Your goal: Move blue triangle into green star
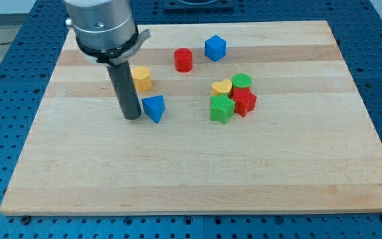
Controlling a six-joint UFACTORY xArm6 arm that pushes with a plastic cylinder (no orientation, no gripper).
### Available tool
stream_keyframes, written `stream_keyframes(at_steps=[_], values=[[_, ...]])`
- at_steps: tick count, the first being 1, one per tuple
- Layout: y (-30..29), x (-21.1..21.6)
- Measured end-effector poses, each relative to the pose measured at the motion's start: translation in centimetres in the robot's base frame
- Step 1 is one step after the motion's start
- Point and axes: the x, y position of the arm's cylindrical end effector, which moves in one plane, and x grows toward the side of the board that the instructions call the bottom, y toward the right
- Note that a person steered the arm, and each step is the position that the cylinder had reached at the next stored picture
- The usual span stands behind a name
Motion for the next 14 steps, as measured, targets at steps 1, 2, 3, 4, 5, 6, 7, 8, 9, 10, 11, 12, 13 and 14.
stream_keyframes(at_steps=[1,2,3,4,5,6,7,8,9,10,11,12,13,14], values=[[1.4,-0.6],[2.4,-0.6],[2.4,-0.4],[2.8,-0.4],[3.5,-0.2],[4.8,-0.2],[5.9,-0.2],[6.4,-0.2],[7.1,-0.2],[7.8,0.0],[8.0,0.0],[8.0,0.9],[8.0,1.3],[8.0,1.3]])
